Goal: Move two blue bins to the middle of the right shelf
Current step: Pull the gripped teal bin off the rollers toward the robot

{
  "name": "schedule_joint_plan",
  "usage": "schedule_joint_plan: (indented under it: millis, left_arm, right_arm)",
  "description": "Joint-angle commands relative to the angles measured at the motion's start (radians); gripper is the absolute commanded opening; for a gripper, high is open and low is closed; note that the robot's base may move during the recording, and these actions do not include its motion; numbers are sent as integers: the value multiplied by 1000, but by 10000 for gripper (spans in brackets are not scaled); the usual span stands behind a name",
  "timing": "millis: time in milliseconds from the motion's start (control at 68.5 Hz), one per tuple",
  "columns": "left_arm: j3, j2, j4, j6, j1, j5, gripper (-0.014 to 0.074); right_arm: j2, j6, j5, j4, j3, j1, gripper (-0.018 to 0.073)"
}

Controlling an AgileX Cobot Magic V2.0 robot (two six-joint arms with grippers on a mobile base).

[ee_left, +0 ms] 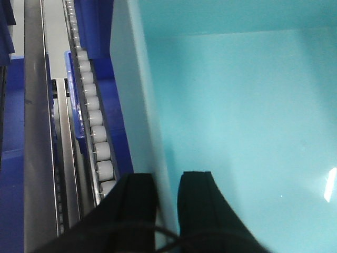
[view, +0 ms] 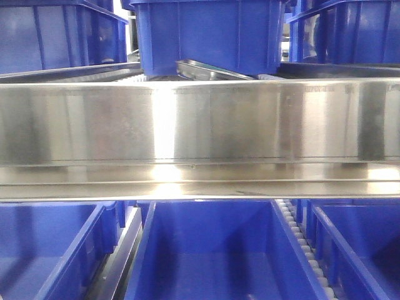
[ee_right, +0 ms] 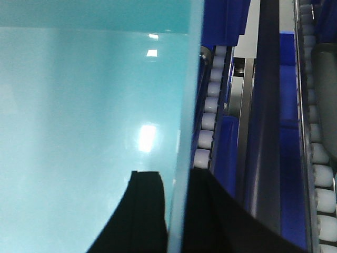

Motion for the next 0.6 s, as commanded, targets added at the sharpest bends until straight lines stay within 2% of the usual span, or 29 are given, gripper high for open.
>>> schedule_joint_plan:
  millis: [0, 584]
  left_arm:
    - [-10, -13, 25, 21, 4, -23, -111]
    - [-10, -13, 25, 21, 4, -29, -111]
  right_arm:
    - [-6, -14, -40, -69, -8, -14, -153]
    - [-6, -14, -43, -69, -8, -14, -153]
